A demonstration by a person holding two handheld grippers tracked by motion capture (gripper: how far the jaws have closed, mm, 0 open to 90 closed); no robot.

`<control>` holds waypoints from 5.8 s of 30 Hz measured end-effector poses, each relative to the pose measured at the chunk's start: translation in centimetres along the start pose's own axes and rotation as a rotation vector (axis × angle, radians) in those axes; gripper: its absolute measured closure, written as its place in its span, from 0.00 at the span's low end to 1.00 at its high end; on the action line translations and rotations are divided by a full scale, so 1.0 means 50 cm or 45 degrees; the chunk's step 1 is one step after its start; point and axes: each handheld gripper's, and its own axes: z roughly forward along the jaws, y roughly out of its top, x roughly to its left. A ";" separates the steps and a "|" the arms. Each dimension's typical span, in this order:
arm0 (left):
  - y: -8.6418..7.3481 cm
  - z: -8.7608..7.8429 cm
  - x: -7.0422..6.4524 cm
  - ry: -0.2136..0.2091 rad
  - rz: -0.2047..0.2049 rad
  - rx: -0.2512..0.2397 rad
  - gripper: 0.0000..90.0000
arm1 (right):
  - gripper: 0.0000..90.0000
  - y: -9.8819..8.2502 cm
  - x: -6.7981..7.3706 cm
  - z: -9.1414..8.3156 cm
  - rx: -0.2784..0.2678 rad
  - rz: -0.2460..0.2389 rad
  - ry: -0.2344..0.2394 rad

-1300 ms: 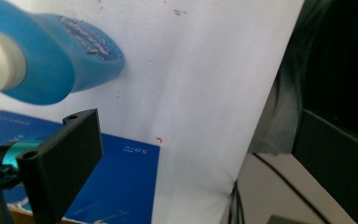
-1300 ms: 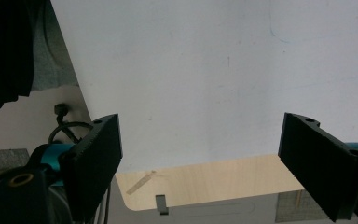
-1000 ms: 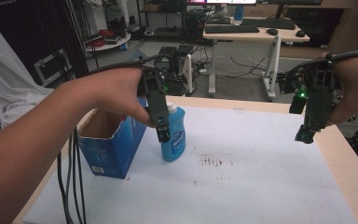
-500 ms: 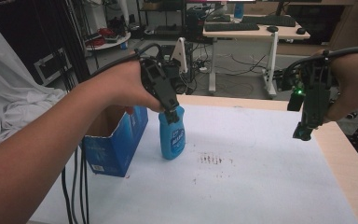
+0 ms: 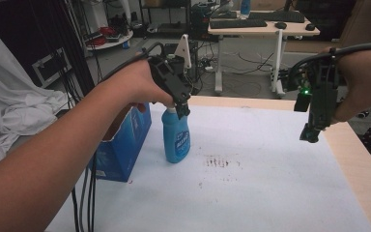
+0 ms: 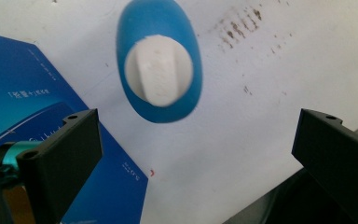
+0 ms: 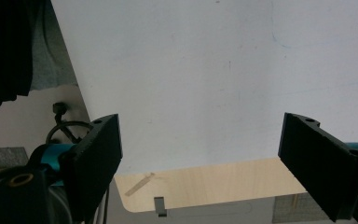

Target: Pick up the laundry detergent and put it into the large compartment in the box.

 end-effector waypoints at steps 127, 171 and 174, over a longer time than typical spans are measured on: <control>0.071 0.143 0.033 0.045 -0.042 0.146 0.42 | 0.14 -0.004 -0.016 0.032 0.019 0.019 0.022; -0.059 -0.249 0.079 0.062 -0.073 0.103 0.42 | 0.14 0.014 -0.011 0.038 0.032 0.002 0.028; -0.068 -0.265 0.098 0.068 -0.096 0.103 0.42 | 0.14 0.015 -0.014 0.039 0.034 -0.006 0.028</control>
